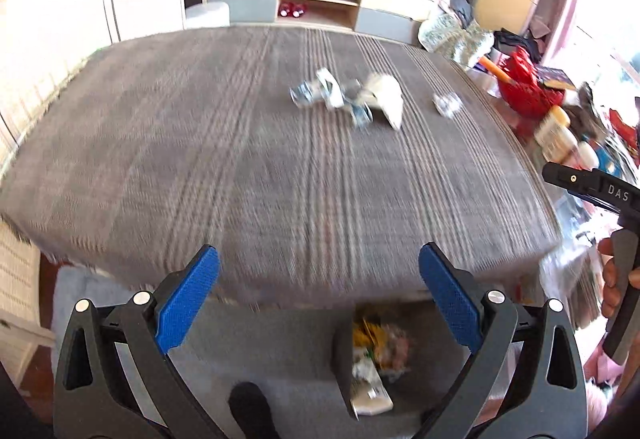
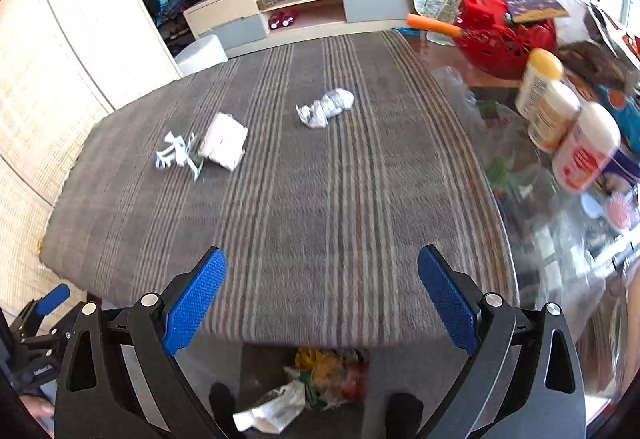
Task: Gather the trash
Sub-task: 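Move both open tools back over the table, then grasp the white crumpled paper with the right tool while the left tool grasps white-blue plastic pieces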
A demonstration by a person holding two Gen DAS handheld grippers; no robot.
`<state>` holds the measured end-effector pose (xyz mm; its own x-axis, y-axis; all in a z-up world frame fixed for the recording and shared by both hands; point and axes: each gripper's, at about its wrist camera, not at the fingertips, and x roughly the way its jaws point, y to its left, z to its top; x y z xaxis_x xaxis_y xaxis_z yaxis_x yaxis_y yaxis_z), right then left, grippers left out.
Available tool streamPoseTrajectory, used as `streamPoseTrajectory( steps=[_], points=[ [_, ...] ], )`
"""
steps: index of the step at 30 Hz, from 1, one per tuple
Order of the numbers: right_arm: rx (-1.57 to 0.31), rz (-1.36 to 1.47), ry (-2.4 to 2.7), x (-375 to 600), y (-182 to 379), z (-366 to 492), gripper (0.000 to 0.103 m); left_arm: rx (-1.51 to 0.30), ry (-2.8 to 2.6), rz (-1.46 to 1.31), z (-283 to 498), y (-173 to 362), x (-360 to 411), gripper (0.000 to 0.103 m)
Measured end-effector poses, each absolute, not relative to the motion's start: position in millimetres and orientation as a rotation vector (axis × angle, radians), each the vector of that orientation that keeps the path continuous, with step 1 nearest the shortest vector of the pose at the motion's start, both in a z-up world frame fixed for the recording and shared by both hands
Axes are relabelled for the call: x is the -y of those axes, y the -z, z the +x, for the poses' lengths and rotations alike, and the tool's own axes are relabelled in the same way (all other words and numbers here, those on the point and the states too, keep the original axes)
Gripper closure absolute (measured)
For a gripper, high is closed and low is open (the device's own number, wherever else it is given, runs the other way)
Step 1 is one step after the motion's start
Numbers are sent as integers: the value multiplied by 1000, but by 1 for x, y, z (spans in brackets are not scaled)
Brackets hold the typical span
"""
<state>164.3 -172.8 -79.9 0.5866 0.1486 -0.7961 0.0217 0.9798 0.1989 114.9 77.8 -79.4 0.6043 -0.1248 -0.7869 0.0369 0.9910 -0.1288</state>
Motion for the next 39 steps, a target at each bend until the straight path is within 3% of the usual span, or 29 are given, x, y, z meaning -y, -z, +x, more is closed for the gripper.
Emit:
streamPoseTrajectory(
  steps=[7, 9, 14, 19, 27, 34, 36, 39],
  points=[
    [-947, 247, -100, 168, 80, 244, 14, -929, 78, -104, 191, 87, -89, 8],
    [-956, 261, -102, 167, 86, 266, 25, -930, 74, -97, 210, 92, -91, 10],
    [-993, 340, -103, 173, 109, 316, 47, -939, 73, -49, 253, 104, -92, 28],
    [-1014, 340, -82, 174, 133, 347, 51, -938, 71, -47, 282, 114, -98, 37],
    [-997, 294, -56, 166, 143, 370, 51, -934, 78, -50, 310, 124, -98, 39],
    [-991, 257, -77, 156, 147, 378, 85, -951, 114, -23, 327, 130, -91, 62],
    [-984, 251, -93, 155, 146, 377, 90, -955, 120, -21, 329, 131, -89, 69],
    [-988, 240, -118, 151, 144, 376, 91, -961, 131, -27, 333, 132, -88, 70]
  ],
)
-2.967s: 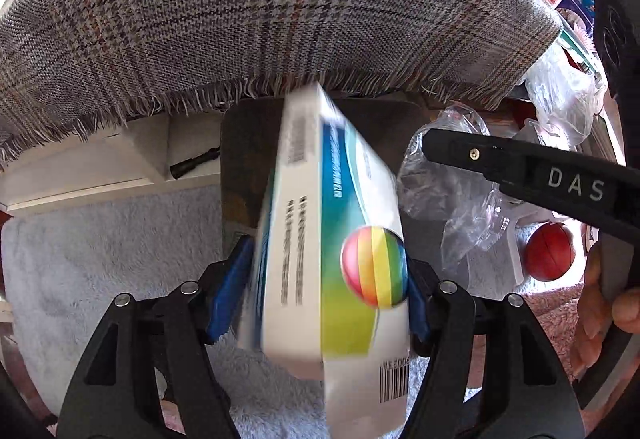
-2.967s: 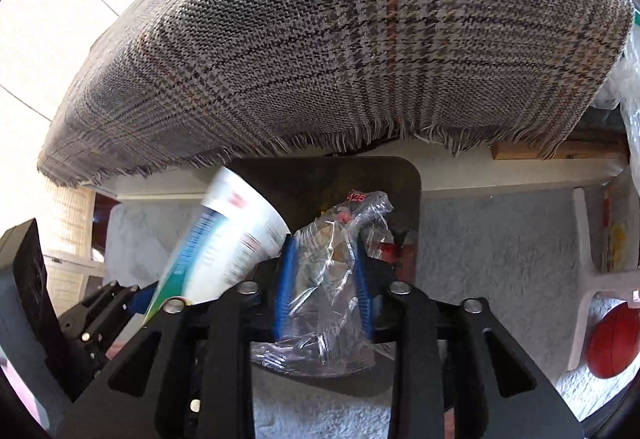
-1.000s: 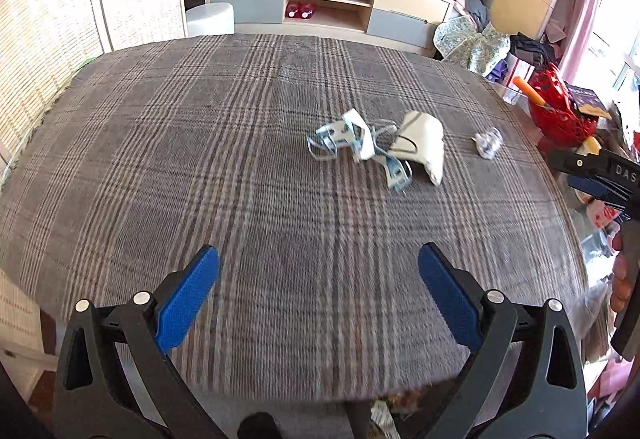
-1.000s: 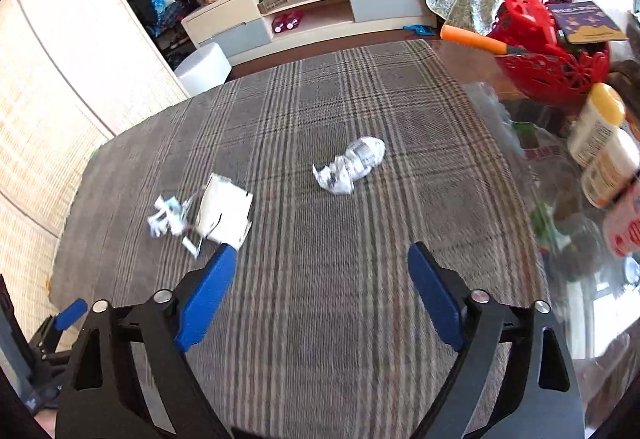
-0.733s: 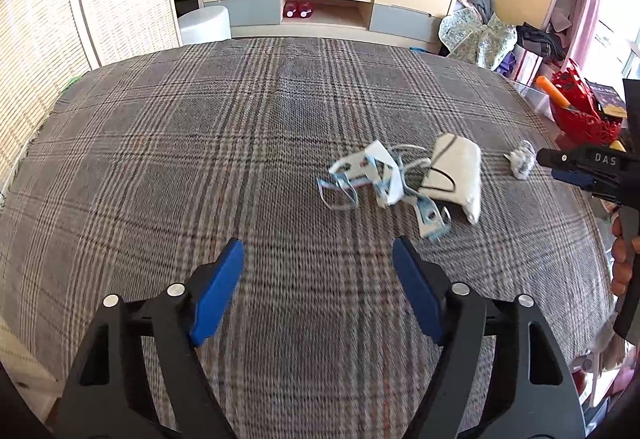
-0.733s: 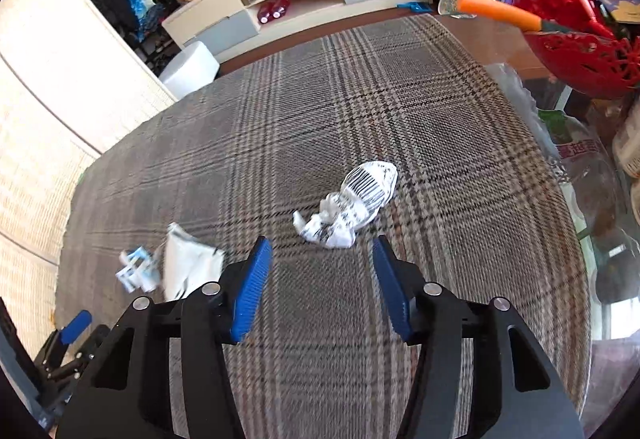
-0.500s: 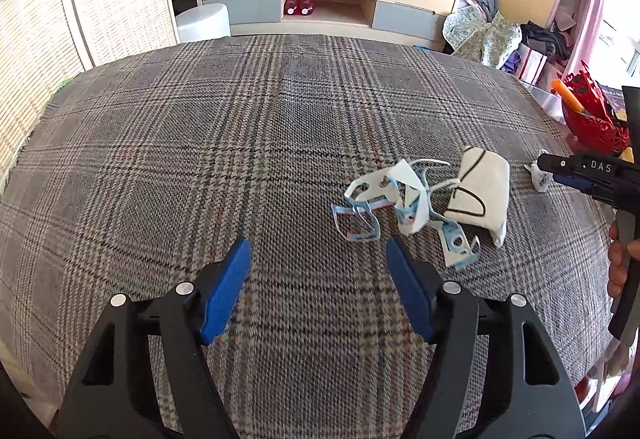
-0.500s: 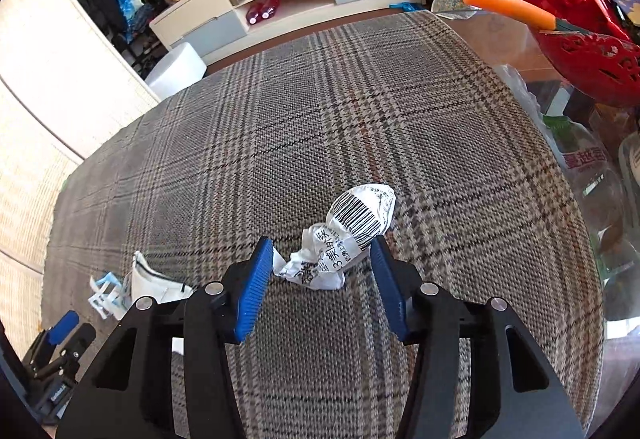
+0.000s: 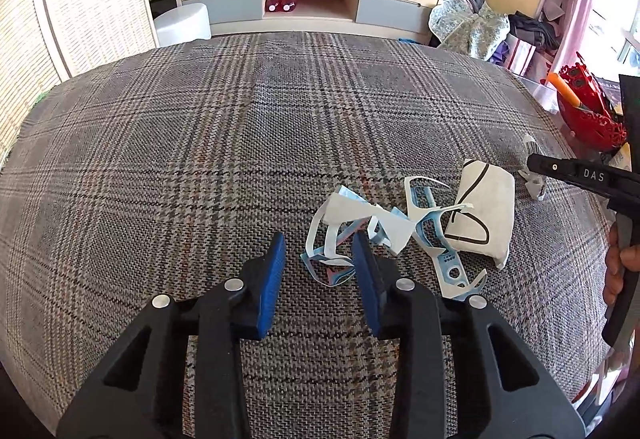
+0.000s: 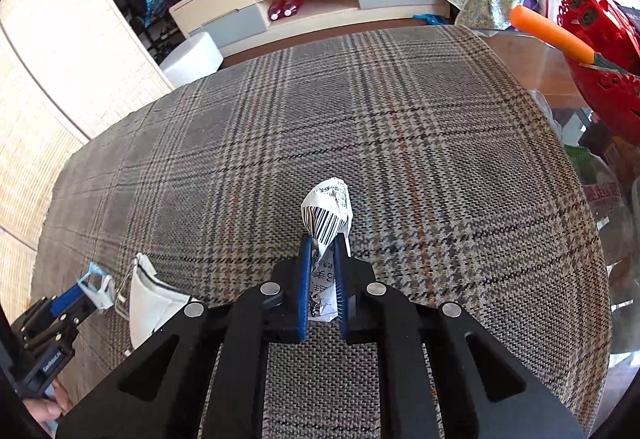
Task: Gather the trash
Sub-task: 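Grasp the white crumpled paper with the right tool while the left tool grasps white-blue plastic pieces, then carry both items over the bin and open both tools to drop them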
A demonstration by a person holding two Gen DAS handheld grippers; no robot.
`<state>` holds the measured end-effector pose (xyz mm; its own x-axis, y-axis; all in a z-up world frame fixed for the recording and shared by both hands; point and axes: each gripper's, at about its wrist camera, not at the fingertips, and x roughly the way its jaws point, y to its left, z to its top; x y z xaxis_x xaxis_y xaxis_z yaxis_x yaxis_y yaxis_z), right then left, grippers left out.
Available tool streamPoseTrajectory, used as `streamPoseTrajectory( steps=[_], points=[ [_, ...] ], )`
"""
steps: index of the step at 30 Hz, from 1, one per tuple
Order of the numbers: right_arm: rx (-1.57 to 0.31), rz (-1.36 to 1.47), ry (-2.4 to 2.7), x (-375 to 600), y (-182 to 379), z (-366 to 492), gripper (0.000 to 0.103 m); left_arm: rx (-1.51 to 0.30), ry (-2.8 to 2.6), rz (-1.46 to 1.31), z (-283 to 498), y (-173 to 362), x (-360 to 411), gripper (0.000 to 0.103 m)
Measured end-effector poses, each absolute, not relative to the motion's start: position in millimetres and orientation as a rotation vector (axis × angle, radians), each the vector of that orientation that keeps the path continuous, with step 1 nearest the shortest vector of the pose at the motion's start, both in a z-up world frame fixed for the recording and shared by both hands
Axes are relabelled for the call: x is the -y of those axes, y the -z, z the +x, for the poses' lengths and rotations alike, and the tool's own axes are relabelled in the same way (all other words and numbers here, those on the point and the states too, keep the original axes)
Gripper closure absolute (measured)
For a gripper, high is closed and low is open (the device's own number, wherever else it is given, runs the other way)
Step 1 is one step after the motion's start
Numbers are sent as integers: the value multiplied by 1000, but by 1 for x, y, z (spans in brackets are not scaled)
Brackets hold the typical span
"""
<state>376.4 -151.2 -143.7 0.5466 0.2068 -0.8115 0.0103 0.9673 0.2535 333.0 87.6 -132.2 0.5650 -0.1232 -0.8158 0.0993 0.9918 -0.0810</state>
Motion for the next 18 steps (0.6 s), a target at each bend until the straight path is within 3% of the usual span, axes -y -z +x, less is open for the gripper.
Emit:
streamPoseTrajectory(
  steps=[7, 14, 16, 18],
  points=[
    [-980, 206, -167, 141, 131, 370, 93, -995, 162, -22, 337, 144, -80, 71],
    [-961, 171, -184, 139, 119, 363, 93, -982, 178, -23, 340, 148, -73, 88],
    [-962, 166, -186, 140, 117, 359, 94, -981, 176, -25, 338, 146, -74, 97],
    [-967, 157, -187, 139, 114, 355, 94, -976, 172, -23, 333, 142, -75, 99]
  ],
)
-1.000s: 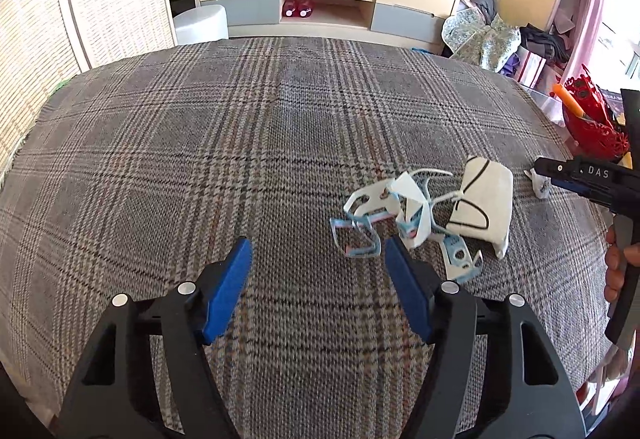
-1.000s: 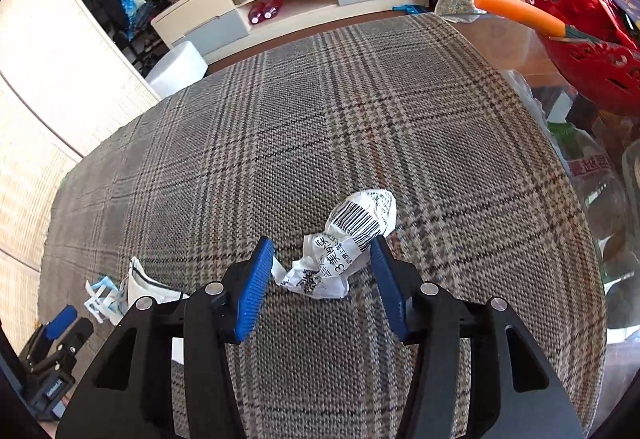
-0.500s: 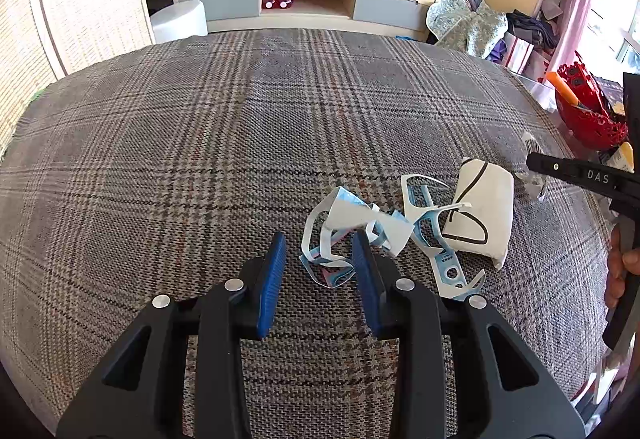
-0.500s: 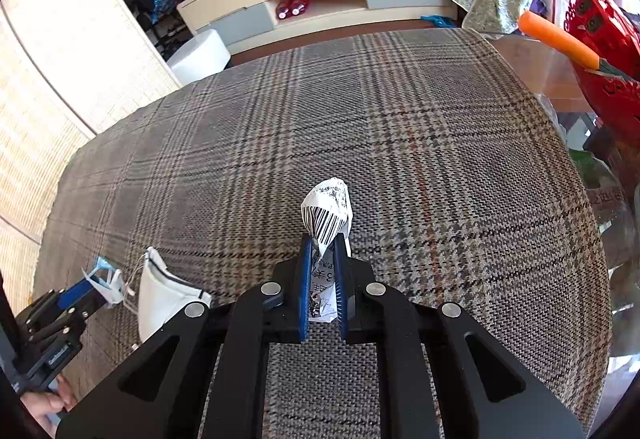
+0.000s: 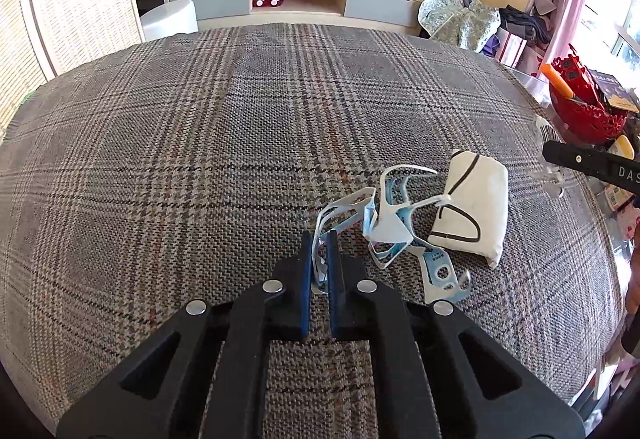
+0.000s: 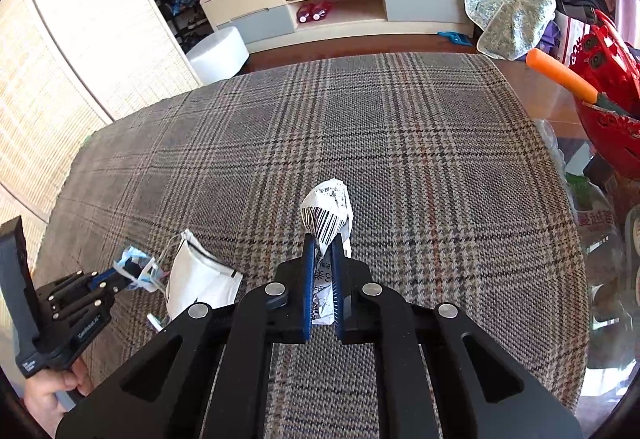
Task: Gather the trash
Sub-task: 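Carry both items over the bin and open both tools to drop them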
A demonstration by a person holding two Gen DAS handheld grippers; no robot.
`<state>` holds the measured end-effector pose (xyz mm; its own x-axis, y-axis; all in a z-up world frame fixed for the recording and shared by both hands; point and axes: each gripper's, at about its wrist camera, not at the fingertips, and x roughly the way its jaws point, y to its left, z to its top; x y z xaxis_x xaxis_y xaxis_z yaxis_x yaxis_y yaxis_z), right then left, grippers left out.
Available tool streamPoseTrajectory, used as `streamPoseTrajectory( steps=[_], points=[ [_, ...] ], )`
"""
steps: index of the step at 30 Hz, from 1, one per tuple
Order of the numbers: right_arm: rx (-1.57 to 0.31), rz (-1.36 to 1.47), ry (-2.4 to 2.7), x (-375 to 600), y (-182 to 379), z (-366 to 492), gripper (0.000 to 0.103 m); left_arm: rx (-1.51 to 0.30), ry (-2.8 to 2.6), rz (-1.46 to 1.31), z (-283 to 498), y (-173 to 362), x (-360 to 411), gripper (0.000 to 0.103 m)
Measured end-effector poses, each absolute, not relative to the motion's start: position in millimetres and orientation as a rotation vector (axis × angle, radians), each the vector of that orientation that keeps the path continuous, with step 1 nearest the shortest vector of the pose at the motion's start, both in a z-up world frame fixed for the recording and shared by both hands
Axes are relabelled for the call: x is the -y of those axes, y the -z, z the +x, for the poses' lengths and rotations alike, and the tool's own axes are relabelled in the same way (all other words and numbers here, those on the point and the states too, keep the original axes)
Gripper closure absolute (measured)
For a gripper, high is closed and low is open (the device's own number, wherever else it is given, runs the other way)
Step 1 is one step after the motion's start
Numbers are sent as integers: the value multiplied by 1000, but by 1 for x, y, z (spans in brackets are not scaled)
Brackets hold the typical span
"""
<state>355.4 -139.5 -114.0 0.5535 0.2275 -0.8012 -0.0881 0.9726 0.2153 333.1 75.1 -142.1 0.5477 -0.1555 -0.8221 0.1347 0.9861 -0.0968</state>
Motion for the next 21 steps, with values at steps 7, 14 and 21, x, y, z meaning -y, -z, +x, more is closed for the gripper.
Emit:
streamPoseTrajectory(
  steps=[7, 14, 21],
  points=[
    [-950, 129, -190, 138, 88, 312, 95, -955, 159, -29, 286, 115, -75, 100],
    [-929, 122, -214, 136, 61, 237, 95, -928, 178, 10, 208, 85, -55, 100],
    [-921, 150, -225, 139, 49, 149, 95, -886, 207, 3, 119, 60, -35, 100]
  ],
)
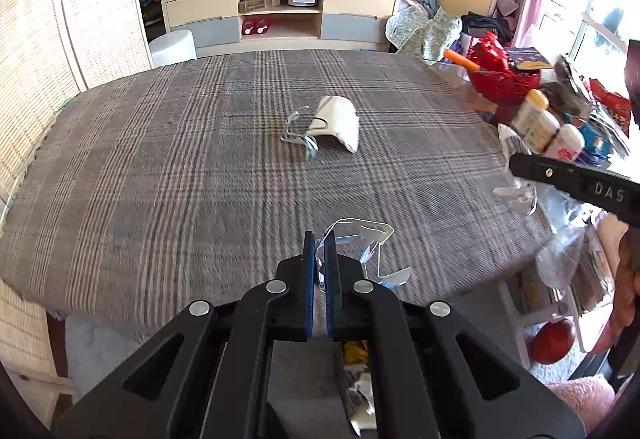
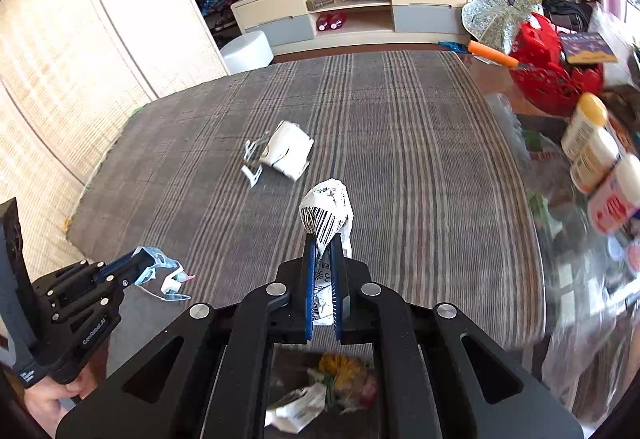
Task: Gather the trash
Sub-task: 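Carry both items over the bin and open both tools to drop them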
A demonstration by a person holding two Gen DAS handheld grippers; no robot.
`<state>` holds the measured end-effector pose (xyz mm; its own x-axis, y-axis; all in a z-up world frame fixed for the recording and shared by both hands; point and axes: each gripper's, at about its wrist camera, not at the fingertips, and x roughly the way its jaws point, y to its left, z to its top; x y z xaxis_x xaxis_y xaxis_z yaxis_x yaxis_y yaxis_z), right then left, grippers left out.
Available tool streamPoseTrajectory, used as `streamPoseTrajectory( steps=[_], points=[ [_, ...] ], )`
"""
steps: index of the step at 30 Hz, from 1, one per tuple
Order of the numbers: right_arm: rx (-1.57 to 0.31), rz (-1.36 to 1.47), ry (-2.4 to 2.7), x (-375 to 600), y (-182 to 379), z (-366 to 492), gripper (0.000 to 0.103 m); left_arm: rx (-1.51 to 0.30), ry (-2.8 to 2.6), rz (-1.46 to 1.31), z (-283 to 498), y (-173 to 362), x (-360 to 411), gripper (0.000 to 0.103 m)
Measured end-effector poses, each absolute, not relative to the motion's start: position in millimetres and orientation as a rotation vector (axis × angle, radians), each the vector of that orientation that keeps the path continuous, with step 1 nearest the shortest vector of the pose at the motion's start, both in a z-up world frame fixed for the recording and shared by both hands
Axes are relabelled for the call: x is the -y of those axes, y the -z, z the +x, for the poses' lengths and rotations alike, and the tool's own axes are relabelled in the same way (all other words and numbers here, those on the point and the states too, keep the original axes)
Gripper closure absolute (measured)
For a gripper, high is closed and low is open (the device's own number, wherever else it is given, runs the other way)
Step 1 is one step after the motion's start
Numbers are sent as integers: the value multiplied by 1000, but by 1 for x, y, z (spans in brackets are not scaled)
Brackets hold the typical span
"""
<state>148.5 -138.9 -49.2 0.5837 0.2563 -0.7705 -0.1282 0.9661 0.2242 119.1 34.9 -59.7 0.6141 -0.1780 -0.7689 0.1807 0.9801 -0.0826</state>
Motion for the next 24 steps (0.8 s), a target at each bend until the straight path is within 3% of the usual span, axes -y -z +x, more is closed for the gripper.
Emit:
streamPoseTrajectory(
  steps=[11, 24],
  points=[
    [-942, 153, -238, 153, 71, 54, 95, -906, 270, -52, 22, 83, -11, 100],
    [-1059, 148, -217, 159, 173, 22, 94, -1055, 312, -63, 4, 173, 21, 100]
  ],
)
